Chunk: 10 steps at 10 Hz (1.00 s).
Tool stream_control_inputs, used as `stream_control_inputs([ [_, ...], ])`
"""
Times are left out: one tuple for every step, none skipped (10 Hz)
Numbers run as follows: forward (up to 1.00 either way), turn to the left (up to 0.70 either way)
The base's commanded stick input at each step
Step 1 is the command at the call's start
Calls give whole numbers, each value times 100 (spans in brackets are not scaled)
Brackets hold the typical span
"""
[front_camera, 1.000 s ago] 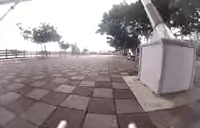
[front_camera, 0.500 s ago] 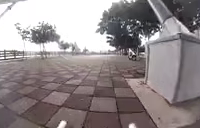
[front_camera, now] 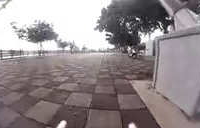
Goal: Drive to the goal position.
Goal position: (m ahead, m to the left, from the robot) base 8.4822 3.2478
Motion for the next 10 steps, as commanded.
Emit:
stream_control_inputs([
  [70, 1],
  [70, 1],
  [70, 1],
  [70, 1],
  [70, -30],
  [70, -34],
  [70, -21],
  [70, -7],
  [70, 1],
  [70, 1],
])
